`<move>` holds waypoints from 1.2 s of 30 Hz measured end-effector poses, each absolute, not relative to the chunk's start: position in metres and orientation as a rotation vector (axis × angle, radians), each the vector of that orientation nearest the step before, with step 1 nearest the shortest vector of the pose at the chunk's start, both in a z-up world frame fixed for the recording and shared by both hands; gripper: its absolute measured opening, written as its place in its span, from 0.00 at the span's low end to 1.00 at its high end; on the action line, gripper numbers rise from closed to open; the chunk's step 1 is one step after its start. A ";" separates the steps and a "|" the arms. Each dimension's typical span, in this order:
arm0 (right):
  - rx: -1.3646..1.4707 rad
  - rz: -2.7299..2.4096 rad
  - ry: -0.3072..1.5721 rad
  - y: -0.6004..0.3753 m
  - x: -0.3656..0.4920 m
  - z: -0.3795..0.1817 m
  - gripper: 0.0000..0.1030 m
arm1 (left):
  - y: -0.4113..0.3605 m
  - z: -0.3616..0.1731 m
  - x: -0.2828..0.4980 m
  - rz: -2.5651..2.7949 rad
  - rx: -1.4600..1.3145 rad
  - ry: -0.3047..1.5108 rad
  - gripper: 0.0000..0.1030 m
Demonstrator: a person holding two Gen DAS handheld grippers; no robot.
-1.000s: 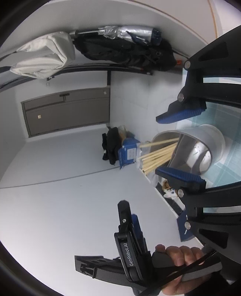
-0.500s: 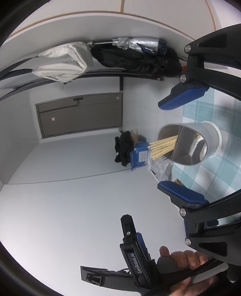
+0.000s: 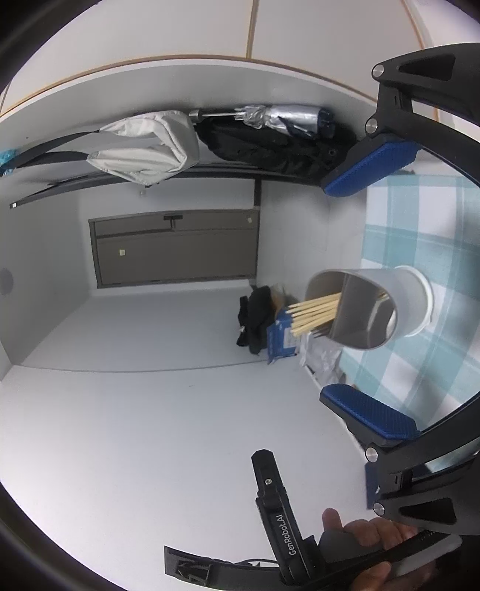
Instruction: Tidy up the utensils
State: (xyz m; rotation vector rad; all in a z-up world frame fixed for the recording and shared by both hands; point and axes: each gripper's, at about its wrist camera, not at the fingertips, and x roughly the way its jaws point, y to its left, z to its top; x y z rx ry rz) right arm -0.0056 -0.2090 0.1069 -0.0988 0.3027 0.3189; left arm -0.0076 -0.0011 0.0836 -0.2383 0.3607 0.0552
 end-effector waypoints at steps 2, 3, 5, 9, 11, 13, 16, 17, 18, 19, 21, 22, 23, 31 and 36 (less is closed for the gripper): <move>-0.112 0.314 0.301 -0.208 -0.008 0.103 1.00 | 0.000 0.076 -0.006 0.058 -0.240 0.385 0.99; -0.117 0.309 0.303 -0.209 -0.008 0.100 1.00 | 0.001 0.072 -0.005 0.064 -0.241 0.398 0.99; -0.117 0.308 0.314 -0.209 -0.008 0.095 1.00 | 0.002 0.064 -0.004 0.081 -0.232 0.403 0.99; -0.097 0.305 0.360 -0.211 -0.004 0.081 1.00 | 0.004 0.053 -0.004 0.096 -0.241 0.420 0.99; -0.087 0.291 0.394 -0.212 0.000 0.073 1.00 | 0.005 0.052 -0.003 0.094 -0.261 0.424 0.99; -0.079 0.287 0.421 -0.213 0.003 0.068 1.00 | 0.003 0.053 -0.001 0.092 -0.261 0.427 0.99; -0.086 0.275 0.440 -0.212 0.006 0.062 1.00 | 0.002 0.052 0.002 0.095 -0.254 0.430 0.99; -0.090 0.271 0.446 -0.212 0.007 0.061 1.00 | 0.002 0.051 0.004 0.095 -0.254 0.435 0.99; -0.089 0.268 0.451 -0.212 0.007 0.060 1.00 | 0.002 0.050 0.005 0.097 -0.254 0.441 0.99; -0.088 0.266 0.454 -0.212 0.008 0.059 1.00 | 0.002 0.050 0.006 0.098 -0.255 0.447 0.99; -0.087 0.259 0.460 -0.212 0.010 0.058 1.00 | 0.001 0.049 0.008 0.098 -0.253 0.449 0.99; -0.086 0.257 0.460 -0.213 0.011 0.058 1.00 | 0.000 0.049 0.009 0.092 -0.251 0.453 0.99; -0.082 0.254 0.461 -0.213 0.011 0.058 1.00 | 0.000 0.049 0.009 0.081 -0.253 0.457 0.99; -0.052 0.234 0.468 -0.219 0.013 0.058 1.00 | -0.001 0.048 0.008 0.073 -0.251 0.469 0.99; -0.073 0.225 0.447 -0.216 0.008 0.061 1.00 | -0.003 0.048 0.008 0.075 -0.238 0.478 0.99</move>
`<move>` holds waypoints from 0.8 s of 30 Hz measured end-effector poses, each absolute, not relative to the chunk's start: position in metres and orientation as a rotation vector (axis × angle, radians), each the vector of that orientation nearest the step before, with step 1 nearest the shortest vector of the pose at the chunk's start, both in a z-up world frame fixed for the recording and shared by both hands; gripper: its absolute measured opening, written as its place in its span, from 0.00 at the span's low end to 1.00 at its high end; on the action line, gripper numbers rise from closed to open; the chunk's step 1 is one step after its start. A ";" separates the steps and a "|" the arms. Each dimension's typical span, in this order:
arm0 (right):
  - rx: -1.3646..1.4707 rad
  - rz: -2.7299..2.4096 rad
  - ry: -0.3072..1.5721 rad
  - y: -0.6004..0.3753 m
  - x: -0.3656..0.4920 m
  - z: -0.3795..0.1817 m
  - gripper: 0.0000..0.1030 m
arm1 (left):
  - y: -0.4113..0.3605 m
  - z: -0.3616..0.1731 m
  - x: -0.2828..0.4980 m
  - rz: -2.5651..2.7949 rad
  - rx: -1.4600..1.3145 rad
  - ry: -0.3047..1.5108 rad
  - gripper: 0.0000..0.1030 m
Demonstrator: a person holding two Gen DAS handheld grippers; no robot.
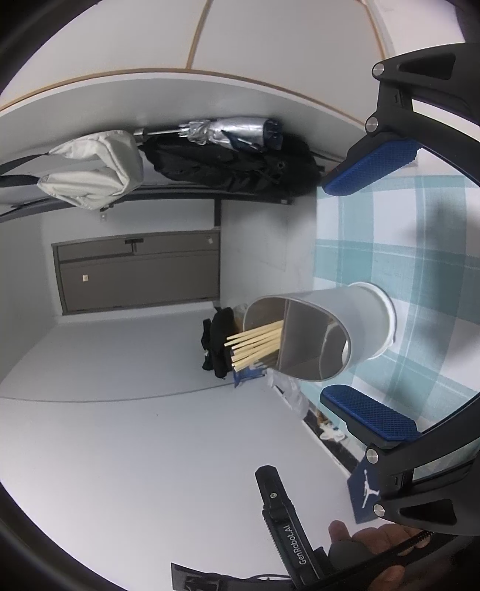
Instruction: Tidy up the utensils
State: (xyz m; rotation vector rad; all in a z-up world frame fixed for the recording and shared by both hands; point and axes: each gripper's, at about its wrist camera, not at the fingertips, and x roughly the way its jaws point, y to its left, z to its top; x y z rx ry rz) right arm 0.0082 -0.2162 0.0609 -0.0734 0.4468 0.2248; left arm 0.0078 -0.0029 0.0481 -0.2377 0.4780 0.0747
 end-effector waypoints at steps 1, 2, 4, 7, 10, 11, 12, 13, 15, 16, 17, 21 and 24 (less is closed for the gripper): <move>-0.073 0.229 0.443 -0.216 0.007 0.061 1.00 | -0.003 0.049 0.007 0.075 -0.238 0.477 0.99; -0.074 0.229 0.440 -0.216 0.007 0.062 1.00 | -0.003 0.049 0.007 0.078 -0.236 0.474 0.99; -0.076 0.227 0.440 -0.216 0.006 0.061 1.00 | -0.003 0.050 0.007 0.078 -0.236 0.471 0.99; -0.073 0.226 0.441 -0.216 0.005 0.061 1.00 | -0.002 0.049 0.005 0.079 -0.239 0.464 0.99; -0.069 0.224 0.438 -0.217 0.005 0.061 1.00 | -0.002 0.049 0.004 0.080 -0.240 0.466 0.99; -0.070 0.222 0.440 -0.217 0.005 0.061 1.00 | -0.002 0.048 0.004 0.081 -0.241 0.467 0.99; -0.068 0.223 0.442 -0.217 0.005 0.061 1.00 | -0.001 0.049 0.003 0.082 -0.242 0.466 0.99; -0.067 0.226 0.440 -0.217 0.005 0.061 1.00 | -0.001 0.049 0.003 0.081 -0.242 0.463 0.99; -0.068 0.226 0.440 -0.216 0.005 0.062 1.00 | -0.002 0.050 0.003 0.086 -0.238 0.461 0.99; -0.063 0.229 0.440 -0.217 0.005 0.062 1.00 | -0.002 0.049 0.003 0.090 -0.237 0.461 0.99; -0.057 0.232 0.440 -0.217 0.005 0.062 1.00 | -0.002 0.049 0.004 0.097 -0.237 0.462 0.99; -0.056 0.233 0.443 -0.218 0.006 0.061 1.00 | -0.001 0.048 0.007 0.100 -0.239 0.474 0.99; -0.050 0.233 0.441 -0.219 0.007 0.061 1.00 | -0.001 0.048 0.008 0.096 -0.243 0.473 0.99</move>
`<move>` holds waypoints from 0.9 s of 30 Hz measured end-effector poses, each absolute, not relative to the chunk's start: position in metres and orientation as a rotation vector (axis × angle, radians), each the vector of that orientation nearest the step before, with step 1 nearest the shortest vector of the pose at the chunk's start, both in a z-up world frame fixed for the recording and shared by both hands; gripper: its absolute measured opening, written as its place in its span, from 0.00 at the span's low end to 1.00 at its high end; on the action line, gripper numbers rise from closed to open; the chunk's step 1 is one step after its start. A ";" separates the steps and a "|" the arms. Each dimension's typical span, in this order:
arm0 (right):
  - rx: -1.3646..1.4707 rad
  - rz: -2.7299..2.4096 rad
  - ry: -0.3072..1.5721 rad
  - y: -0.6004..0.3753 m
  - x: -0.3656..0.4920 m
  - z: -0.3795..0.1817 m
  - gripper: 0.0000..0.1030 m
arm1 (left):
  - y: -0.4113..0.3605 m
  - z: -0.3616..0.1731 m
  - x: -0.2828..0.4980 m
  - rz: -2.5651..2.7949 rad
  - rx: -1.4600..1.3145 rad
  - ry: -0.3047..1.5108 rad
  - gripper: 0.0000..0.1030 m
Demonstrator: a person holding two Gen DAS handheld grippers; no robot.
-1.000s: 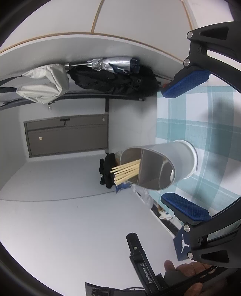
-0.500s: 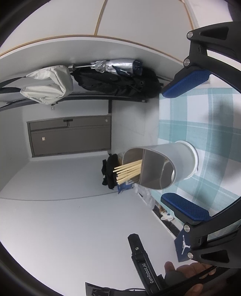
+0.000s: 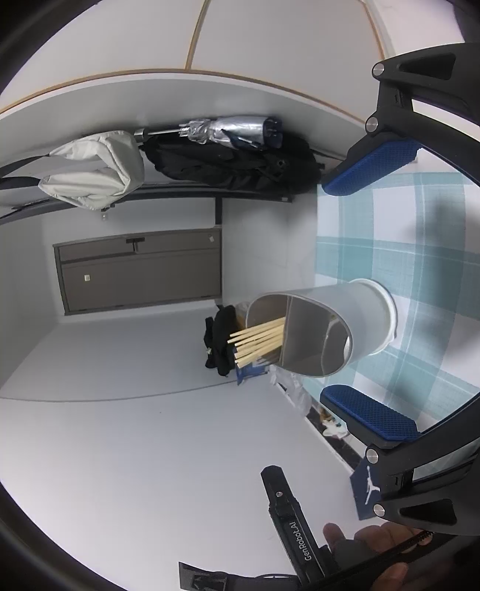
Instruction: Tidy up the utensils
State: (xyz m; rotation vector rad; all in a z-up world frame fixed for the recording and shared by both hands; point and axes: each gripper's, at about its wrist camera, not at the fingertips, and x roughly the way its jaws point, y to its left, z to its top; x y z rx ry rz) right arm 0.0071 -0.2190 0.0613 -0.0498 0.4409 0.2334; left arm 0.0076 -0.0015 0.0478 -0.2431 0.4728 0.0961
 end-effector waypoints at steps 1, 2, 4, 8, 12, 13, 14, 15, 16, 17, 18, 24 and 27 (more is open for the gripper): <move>-0.047 0.233 0.441 -0.219 0.007 0.061 1.00 | -0.002 0.048 0.008 0.097 -0.245 0.475 0.99; -0.044 0.232 0.442 -0.220 0.007 0.062 1.00 | -0.002 0.047 0.008 0.098 -0.246 0.477 0.99; -0.041 0.231 0.442 -0.221 0.007 0.062 1.00 | -0.002 0.047 0.008 0.098 -0.254 0.480 0.99; -0.036 0.231 0.444 -0.220 0.007 0.062 1.00 | -0.002 0.048 0.006 0.109 -0.253 0.460 0.99; -0.036 0.229 0.446 -0.220 0.007 0.063 1.00 | -0.001 0.048 0.006 0.103 -0.259 0.468 0.99; -0.036 0.229 0.447 -0.220 0.006 0.063 1.00 | -0.001 0.048 0.006 0.105 -0.259 0.471 0.99; -0.036 0.229 0.447 -0.220 0.006 0.063 1.00 | -0.001 0.048 0.006 0.101 -0.259 0.473 0.99; -0.037 0.228 0.446 -0.220 0.006 0.063 1.00 | 0.000 0.048 0.006 0.096 -0.261 0.478 0.99; -0.037 0.227 0.445 -0.219 0.007 0.063 1.00 | 0.000 0.048 0.006 0.098 -0.262 0.480 0.99; -0.038 0.228 0.444 -0.219 0.006 0.063 1.00 | 0.001 0.048 0.007 0.102 -0.263 0.479 0.99; -0.038 0.227 0.443 -0.219 0.006 0.063 1.00 | 0.001 0.048 0.007 0.101 -0.265 0.478 0.99; -0.039 0.223 0.442 -0.218 0.006 0.063 1.00 | 0.003 0.048 0.007 0.096 -0.266 0.480 0.99; -0.039 0.219 0.447 -0.218 0.006 0.062 1.00 | 0.002 0.047 0.007 0.096 -0.266 0.485 0.99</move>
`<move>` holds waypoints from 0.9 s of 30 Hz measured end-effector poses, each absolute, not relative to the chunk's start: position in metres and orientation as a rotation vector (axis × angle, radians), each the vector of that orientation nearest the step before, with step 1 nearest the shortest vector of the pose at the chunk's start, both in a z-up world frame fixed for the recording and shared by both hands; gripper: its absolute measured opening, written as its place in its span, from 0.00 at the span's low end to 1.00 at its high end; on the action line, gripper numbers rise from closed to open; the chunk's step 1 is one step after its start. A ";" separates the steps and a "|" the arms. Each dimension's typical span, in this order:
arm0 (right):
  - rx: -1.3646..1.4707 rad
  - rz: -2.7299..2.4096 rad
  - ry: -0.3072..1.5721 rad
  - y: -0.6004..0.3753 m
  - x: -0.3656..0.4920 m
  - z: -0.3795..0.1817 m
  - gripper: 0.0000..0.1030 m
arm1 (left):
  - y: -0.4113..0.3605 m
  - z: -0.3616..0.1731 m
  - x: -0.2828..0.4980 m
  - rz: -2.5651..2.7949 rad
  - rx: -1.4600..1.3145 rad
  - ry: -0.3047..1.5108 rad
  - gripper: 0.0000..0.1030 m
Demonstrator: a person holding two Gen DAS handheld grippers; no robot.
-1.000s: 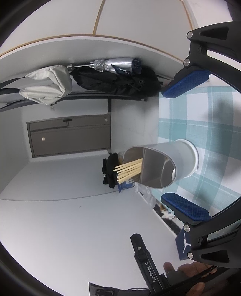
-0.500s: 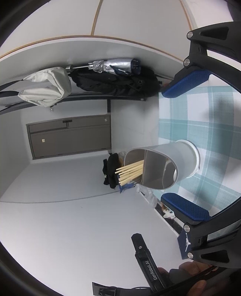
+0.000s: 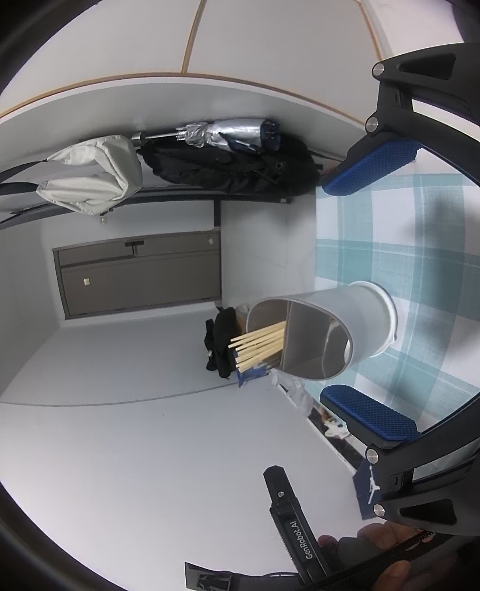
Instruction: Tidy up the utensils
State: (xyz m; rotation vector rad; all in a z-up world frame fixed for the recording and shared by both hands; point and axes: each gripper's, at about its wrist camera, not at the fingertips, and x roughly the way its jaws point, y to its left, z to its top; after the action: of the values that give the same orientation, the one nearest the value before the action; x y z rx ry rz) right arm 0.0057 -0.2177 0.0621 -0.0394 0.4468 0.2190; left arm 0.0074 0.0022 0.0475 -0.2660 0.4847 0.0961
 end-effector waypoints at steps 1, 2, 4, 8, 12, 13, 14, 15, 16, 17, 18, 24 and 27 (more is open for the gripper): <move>-0.038 0.219 0.447 -0.218 0.006 0.062 1.00 | 0.002 0.047 0.007 0.099 -0.265 0.485 0.99; -0.041 0.217 0.446 -0.217 0.005 0.062 1.00 | 0.002 0.047 0.007 0.100 -0.265 0.486 0.99; -0.042 0.217 0.446 -0.217 0.005 0.062 1.00 | 0.002 0.047 0.007 0.099 -0.265 0.488 0.99; -0.041 0.218 0.444 -0.217 0.004 0.062 1.00 | 0.003 0.047 0.008 0.104 -0.273 0.490 0.99; -0.040 0.215 0.448 -0.217 0.004 0.062 1.00 | 0.005 0.046 0.009 0.110 -0.289 0.497 0.99; -0.041 0.213 0.449 -0.217 0.004 0.062 1.00 | 0.005 0.045 0.009 0.109 -0.290 0.498 0.99; -0.041 0.213 0.450 -0.218 0.004 0.062 1.00 | 0.005 0.045 0.009 0.109 -0.289 0.498 0.99; -0.040 0.214 0.449 -0.218 0.004 0.063 1.00 | 0.005 0.045 0.009 0.112 -0.286 0.498 0.99; -0.042 0.213 0.448 -0.218 0.004 0.062 1.00 | 0.005 0.045 0.009 0.112 -0.284 0.499 0.99; -0.042 0.211 0.449 -0.218 0.004 0.062 1.00 | 0.004 0.045 0.009 0.110 -0.285 0.499 0.99; -0.040 0.213 0.448 -0.218 0.004 0.062 1.00 | 0.004 0.045 0.009 0.109 -0.284 0.498 0.99; -0.042 0.211 0.452 -0.219 0.004 0.061 1.00 | 0.003 0.044 0.009 0.108 -0.278 0.502 0.99; -0.042 0.209 0.453 -0.219 0.004 0.061 1.00 | 0.003 0.045 0.009 0.111 -0.279 0.498 0.99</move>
State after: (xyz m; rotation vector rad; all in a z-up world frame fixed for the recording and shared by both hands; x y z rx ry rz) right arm 0.0042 -0.2189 0.0609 -0.0420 0.4534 0.2094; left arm 0.0090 0.0035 0.0448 -0.2794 0.4978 0.1114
